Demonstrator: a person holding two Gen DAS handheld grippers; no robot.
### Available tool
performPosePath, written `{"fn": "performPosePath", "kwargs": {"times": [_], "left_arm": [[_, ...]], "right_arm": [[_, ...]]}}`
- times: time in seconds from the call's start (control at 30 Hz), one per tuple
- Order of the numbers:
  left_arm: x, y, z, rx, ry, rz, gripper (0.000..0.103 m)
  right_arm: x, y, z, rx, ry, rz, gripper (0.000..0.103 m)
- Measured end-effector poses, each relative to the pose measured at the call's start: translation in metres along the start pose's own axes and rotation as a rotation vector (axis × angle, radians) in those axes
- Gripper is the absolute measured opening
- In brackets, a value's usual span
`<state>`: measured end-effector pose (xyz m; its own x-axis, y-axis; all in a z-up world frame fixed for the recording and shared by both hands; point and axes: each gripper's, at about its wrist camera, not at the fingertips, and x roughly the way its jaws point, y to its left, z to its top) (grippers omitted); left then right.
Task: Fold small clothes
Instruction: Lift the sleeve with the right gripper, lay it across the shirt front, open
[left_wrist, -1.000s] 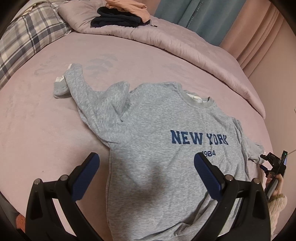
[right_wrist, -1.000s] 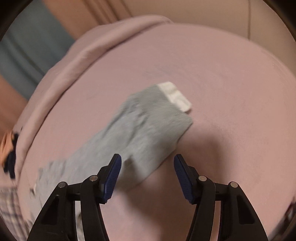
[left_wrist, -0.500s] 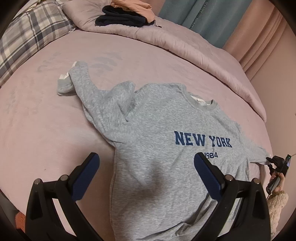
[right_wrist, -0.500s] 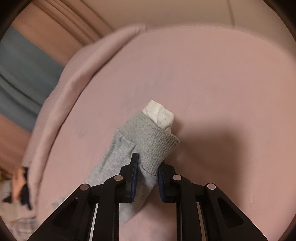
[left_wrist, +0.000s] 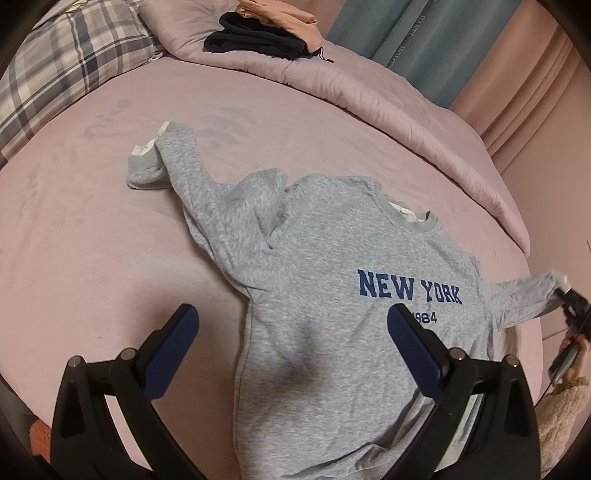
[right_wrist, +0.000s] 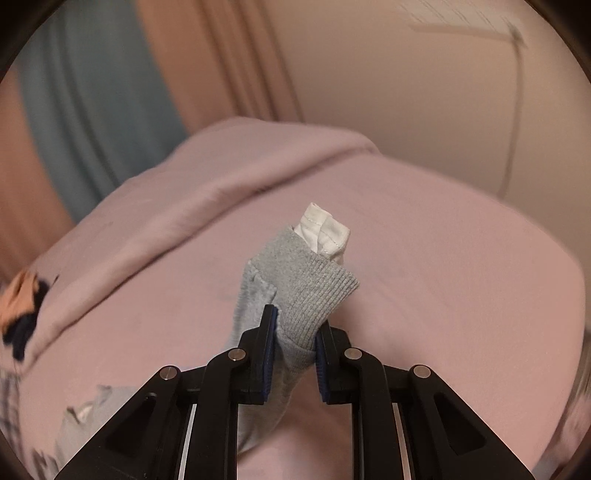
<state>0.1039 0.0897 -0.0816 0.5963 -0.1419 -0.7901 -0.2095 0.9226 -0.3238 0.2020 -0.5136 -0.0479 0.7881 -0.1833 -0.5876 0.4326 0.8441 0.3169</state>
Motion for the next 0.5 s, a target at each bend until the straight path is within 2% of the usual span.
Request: {"fn": "performPosePath", "kwargs": {"times": [0.3,0.5], "left_arm": [[-0.004,0.001,0.0,0.003,-0.003,-0.015,0.102],[-0.006,0.005,0.001,-0.003,-0.008,-0.017,0.102]], "right_arm": [[-0.042,0.09,0.0,-0.241,-0.035,0.144,0.019],[-0.044,0.147,-0.02,-0.366,0.012,0.251,0.019]]}}
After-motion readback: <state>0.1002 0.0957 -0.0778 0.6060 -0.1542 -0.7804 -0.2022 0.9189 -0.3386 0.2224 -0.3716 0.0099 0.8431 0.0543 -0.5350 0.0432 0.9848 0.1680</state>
